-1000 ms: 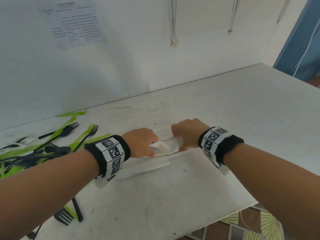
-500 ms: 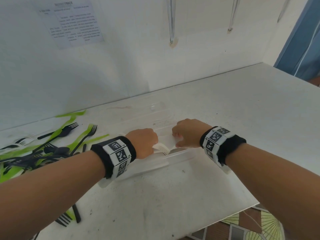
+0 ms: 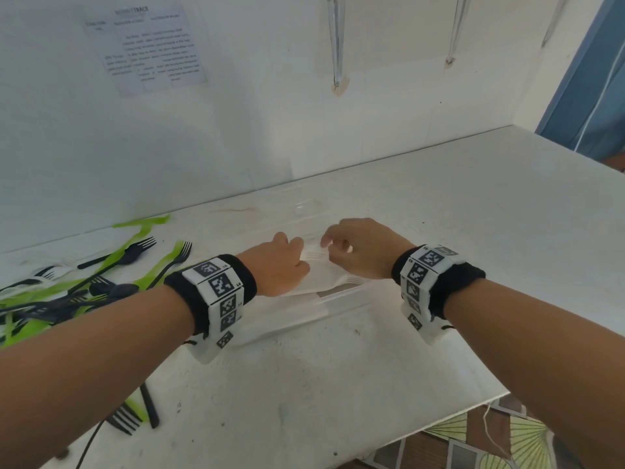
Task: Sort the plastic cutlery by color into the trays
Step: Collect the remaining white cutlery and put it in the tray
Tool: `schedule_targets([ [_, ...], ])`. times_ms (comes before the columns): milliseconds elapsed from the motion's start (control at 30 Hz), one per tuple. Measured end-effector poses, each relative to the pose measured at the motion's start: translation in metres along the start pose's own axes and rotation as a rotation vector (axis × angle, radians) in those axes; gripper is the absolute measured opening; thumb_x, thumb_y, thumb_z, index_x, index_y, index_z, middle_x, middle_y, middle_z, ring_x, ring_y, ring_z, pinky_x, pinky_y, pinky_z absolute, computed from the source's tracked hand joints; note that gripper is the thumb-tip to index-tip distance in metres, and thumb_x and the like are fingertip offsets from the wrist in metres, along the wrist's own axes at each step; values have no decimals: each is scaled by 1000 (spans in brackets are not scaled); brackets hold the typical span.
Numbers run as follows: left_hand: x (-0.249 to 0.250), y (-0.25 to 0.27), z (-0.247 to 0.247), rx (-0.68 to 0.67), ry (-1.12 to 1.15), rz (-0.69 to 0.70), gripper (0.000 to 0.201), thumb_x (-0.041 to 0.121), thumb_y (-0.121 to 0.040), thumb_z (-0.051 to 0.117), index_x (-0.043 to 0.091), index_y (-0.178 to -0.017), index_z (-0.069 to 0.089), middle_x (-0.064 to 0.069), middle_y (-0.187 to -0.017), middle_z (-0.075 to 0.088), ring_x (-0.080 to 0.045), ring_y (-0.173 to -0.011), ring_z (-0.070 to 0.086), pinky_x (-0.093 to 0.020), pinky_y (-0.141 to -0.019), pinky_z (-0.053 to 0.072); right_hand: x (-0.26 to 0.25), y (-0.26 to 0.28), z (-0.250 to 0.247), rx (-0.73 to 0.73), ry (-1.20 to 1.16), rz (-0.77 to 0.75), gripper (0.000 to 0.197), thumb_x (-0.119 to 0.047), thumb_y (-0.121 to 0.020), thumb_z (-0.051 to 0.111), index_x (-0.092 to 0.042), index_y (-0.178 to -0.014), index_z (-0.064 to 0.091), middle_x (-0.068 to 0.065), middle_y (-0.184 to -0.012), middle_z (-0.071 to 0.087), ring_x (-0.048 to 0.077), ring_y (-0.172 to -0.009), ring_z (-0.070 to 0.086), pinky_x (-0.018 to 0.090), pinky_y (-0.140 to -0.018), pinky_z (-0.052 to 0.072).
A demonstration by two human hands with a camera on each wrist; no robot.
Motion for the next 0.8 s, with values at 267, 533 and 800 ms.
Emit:
schedule_targets([
  [267, 29, 0, 8, -142, 277, 149, 8, 27, -106, 45, 19, -105, 48, 1, -92, 64, -9, -74, 58, -28, -75, 48, -7, 5, -2, -88, 9, -50, 9, -31, -96, 65, -26, -100, 71, -14, -94, 69, 8, -91, 63, 27, -86, 51],
  [533, 22, 7, 15, -42, 163, 279, 6, 23, -93, 64, 25, -95, 70, 14, -97, 71, -2, -90, 66, -30, -91, 55, 18, 13, 0, -211, 198, 80, 6, -29, -89, 71, -29, -84, 72, -20, -77, 62, 8, -84, 62, 27, -80, 51],
  [800, 35, 5, 14, 14, 1, 284, 12, 17, -94, 61, 17, -96, 73, 12, -89, 68, -10, -87, 65, -22, -82, 51, 9, 11, 14, -262, 421, 83, 11, -24, -90, 65, -29, -80, 69, -13, -82, 66, 15, -79, 64, 26, -71, 47],
])
Point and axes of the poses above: each hand's wrist, its own y-axis away from the middle knuckle, its own z-axis out of the palm, x = y × z, the point moved 9 cm from there along -y, towards the middle knuckle
